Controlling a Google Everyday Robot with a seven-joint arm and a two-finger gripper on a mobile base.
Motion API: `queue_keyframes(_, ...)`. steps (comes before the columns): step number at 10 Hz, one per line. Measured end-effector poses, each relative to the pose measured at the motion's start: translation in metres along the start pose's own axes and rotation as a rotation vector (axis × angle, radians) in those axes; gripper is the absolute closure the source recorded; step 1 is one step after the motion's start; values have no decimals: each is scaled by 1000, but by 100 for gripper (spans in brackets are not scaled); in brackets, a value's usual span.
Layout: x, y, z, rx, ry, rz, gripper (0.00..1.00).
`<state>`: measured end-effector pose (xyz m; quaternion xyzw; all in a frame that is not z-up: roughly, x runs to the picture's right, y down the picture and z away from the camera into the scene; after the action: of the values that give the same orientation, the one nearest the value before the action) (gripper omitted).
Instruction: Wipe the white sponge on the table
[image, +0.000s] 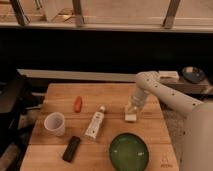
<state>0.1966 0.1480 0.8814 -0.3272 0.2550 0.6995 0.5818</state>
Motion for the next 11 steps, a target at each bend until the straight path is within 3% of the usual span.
queue_keyframes(1, -8, -12, -7, 6, -7, 19, 100)
queue_keyframes(3, -30, -14, -10, -13, -13, 21, 100)
queue_keyframes(7, -62, 20, -8, -62, -23, -37, 100)
queue_keyframes(9, -60, 40, -7, -86, -13, -87, 100)
queue_keyframes(11, -43, 53, -3, -106, 10, -131, 100)
